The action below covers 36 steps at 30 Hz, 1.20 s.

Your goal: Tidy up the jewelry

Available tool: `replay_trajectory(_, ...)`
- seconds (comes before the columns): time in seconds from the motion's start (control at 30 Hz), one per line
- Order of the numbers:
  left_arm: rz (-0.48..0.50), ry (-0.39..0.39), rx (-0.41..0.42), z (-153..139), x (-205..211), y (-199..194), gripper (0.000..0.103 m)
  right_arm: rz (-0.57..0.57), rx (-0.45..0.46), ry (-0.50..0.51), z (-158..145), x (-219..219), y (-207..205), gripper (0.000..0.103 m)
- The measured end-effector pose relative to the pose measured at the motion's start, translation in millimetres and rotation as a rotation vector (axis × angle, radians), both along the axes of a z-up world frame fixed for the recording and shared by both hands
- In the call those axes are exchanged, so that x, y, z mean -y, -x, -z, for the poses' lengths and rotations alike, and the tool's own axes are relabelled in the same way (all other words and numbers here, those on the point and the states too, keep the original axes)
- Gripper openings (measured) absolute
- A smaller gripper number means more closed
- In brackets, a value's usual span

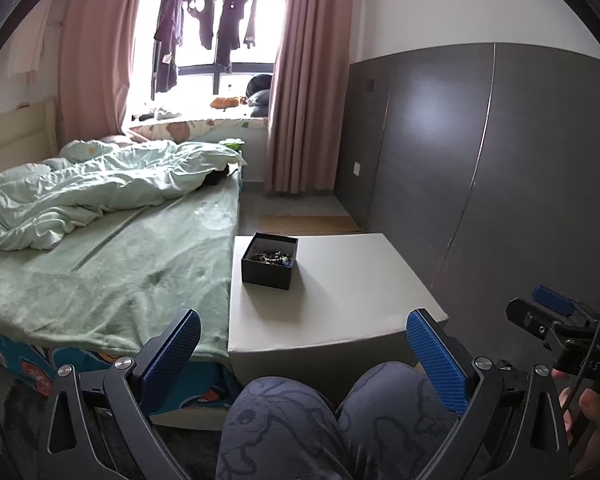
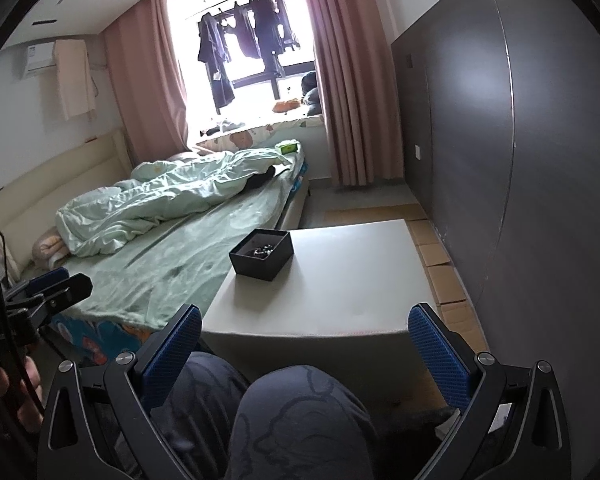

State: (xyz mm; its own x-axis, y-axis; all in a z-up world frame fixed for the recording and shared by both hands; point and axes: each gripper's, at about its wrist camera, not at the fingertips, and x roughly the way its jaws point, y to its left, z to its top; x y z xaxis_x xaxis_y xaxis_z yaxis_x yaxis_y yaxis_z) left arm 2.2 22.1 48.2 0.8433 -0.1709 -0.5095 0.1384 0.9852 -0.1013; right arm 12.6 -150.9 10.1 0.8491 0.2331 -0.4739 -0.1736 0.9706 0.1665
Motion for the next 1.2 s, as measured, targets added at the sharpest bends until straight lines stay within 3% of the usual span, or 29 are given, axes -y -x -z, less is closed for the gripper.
replay_trajectory(1.2, -0.011, -0.012, 0.006, -10, 4, 12, 0.103, -0.013, 0.002, -0.012, -4, -3, 10, 0.103)
